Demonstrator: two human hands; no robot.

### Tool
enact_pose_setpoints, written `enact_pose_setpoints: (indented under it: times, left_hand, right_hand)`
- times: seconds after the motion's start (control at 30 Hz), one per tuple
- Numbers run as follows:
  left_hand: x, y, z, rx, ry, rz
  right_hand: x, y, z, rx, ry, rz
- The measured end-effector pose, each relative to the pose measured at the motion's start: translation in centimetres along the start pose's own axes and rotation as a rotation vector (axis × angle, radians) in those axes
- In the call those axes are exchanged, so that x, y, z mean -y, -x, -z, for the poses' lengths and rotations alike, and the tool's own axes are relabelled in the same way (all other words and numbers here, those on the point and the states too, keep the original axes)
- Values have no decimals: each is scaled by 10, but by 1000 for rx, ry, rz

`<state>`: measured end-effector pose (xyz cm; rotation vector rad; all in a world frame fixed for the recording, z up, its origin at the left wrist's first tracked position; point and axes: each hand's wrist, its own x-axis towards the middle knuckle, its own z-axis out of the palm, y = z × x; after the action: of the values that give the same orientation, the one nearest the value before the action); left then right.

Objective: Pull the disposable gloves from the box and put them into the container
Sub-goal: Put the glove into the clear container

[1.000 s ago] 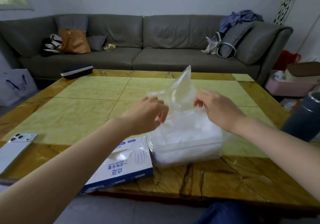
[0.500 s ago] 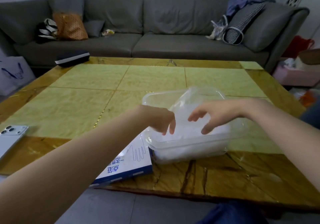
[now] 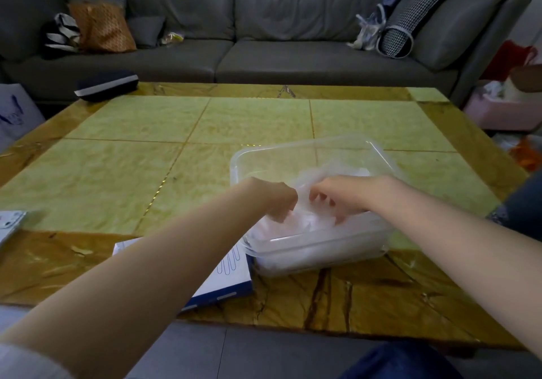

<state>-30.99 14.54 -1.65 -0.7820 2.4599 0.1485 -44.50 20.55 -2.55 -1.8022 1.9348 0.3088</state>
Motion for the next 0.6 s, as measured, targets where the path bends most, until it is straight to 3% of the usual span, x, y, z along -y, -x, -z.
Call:
enact_pose_setpoints:
  times: [0.17, 0.33, 0.47, 0.6]
  left_hand:
    - [-1, -3, -6, 99, -181, 62]
    - [-7, -5, -16, 97, -205, 66]
    - [0, 3, -13, 110, -95, 25]
    - [0, 28, 7, -78, 23, -67]
  right_hand:
    - [-8, 0, -2, 12, 160, -58]
    - [-7, 1, -3, 47, 186, -96]
    - [-10, 9, -3, 26, 99, -94]
    - [-1, 30, 5, -155, -88, -60]
